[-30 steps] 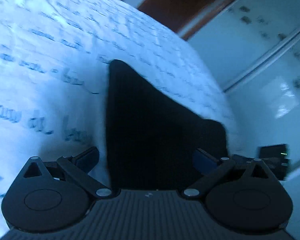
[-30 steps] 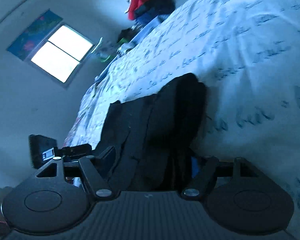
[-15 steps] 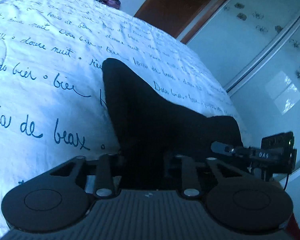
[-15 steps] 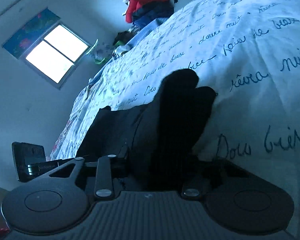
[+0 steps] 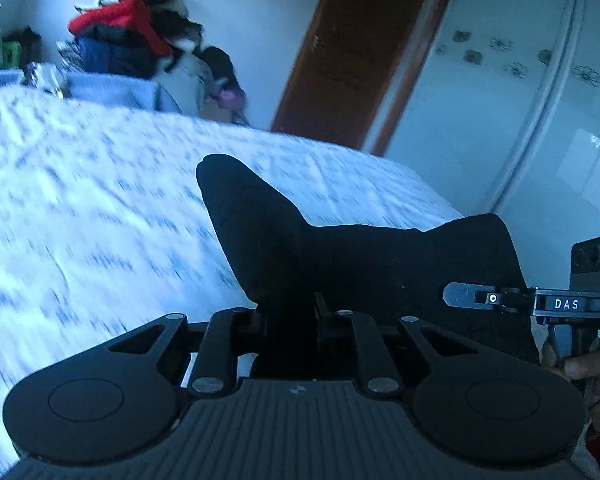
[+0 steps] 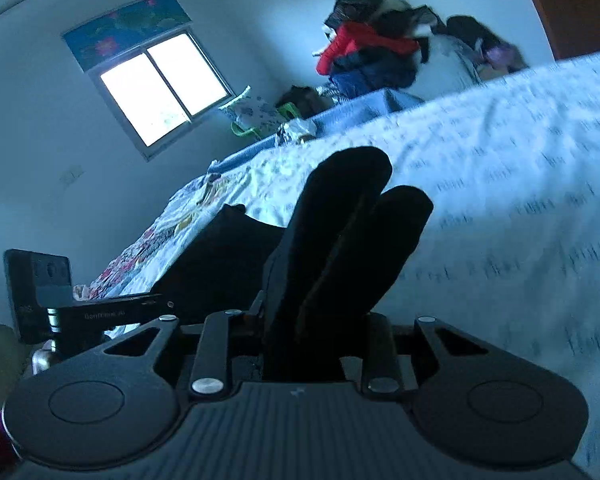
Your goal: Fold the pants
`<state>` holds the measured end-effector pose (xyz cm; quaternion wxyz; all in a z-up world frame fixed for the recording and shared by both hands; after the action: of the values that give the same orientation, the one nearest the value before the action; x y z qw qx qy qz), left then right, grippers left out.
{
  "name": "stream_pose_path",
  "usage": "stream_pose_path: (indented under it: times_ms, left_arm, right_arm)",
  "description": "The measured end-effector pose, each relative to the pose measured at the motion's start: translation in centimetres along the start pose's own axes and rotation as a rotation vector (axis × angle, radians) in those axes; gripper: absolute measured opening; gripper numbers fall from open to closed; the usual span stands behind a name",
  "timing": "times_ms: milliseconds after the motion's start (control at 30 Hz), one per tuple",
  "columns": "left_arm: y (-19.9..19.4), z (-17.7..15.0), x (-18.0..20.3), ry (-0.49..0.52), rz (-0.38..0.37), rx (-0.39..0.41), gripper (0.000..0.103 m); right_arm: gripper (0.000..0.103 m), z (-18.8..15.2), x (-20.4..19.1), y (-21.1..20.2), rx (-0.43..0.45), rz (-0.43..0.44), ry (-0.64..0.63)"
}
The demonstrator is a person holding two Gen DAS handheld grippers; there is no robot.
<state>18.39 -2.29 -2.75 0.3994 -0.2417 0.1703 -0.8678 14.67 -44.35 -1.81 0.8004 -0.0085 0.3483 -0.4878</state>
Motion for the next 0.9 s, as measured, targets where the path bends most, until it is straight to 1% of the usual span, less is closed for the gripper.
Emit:
stream_pose_path:
  times_ms: [100,167,233,300,333,367,400,433,467,533,567,633,700,733,767,833,867,900]
  left_arm:
    - [1.5,1.8,-2.1,-0.017,0.046,-0.013,0.023]
    - [2.9,2.4,-3.2,-0.026,0.075,-0.032,0.023]
    - [4.3,2.3,-4.3,-0.033,0.104,-0.064,0.023]
    - [5.6,1.8,-4.9,-0.039,0.130,-0.095,0.023]
    - [5.7,1.5,-5.2,-0.037,0.135,-0.101,0.024]
    - [5.9,1.1,-5.4,-0.041,0.132,-0.105,0.026]
    - [6.1,0.8,-5.6,-0.050,0.129,-0.108,0.027]
    - [6.1,0.6,-5.9,-0.063,0.133,-0.111,0.035]
    - [6.0,0.2,-6.3,-0.077,0.141,-0.114,0.047]
    - [5.6,0.0,-7.2,-0.114,0.175,-0.113,0.059]
    - [5.2,0.0,-7.5,-0.125,0.196,-0.104,0.061]
    - [3.7,0.4,-7.6,-0.124,0.242,-0.065,0.063]
    - [2.1,0.7,-6.9,-0.104,0.257,-0.018,0.063]
    - [1.3,0.8,-6.2,-0.088,0.252,0.011,0.063]
    - [0.7,0.9,-5.3,-0.070,0.241,0.030,0.063]
    - [0.2,0.4,-3.2,-0.030,0.191,0.032,0.063]
    - [0.3,-0.1,-2.3,-0.012,0.170,0.017,0.063]
    - [0.8,-0.7,-1.4,0.014,0.160,-0.012,0.063]
  right_arm:
    - [0.028,1.6,0.6,2.8,0.017,-0.011,-0.002]
    - [0.028,2.4,1.8,5.1,0.018,-0.030,0.029]
    - [0.028,2.6,3.3,7.1,0.003,-0.043,0.081]
    - [0.030,2.4,4.7,9.1,-0.035,-0.091,0.113]
    - [0.035,2.0,5.4,9.8,-0.059,-0.127,0.126]
    - [0.043,1.8,5.9,10.2,-0.071,-0.161,0.136]
    - [0.043,1.6,6.3,10.4,-0.083,-0.177,0.146]
    - [0.043,1.4,6.6,10.3,-0.087,-0.164,0.155]
    - [0.047,1.3,6.6,10.0,-0.082,-0.155,0.159]
    - [0.055,1.3,6.7,9.3,-0.081,-0.172,0.153]
    - [0.058,1.3,6.5,8.8,-0.077,-0.193,0.140]
    - [0.060,1.5,6.0,7.1,-0.050,-0.262,0.099]
    - [0.061,1.5,5.1,4.8,0.016,-0.378,0.030]
    - [0.062,1.6,4.3,4.0,0.051,-0.420,-0.014]
    - [0.062,1.6,3.4,3.3,0.079,-0.427,-0.057]
    - [0.062,1.2,1.5,2.8,0.093,-0.356,-0.115]
    - [0.062,0.7,0.5,3.1,0.075,-0.306,-0.144]
    - [0.062,0.3,-0.2,3.8,0.043,-0.274,-0.169]
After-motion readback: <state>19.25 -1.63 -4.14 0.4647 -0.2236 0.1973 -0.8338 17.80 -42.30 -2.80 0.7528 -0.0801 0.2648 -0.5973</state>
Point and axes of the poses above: each gripper's, at about its wrist camera, not at the fingertips, and y roughly the way its jaws point, x to its right, z to its top, the point moved 4 cm from there along y, roughly the way its jaws point, and after that the axes turned 1 degree about x, right-handed, at the moved point
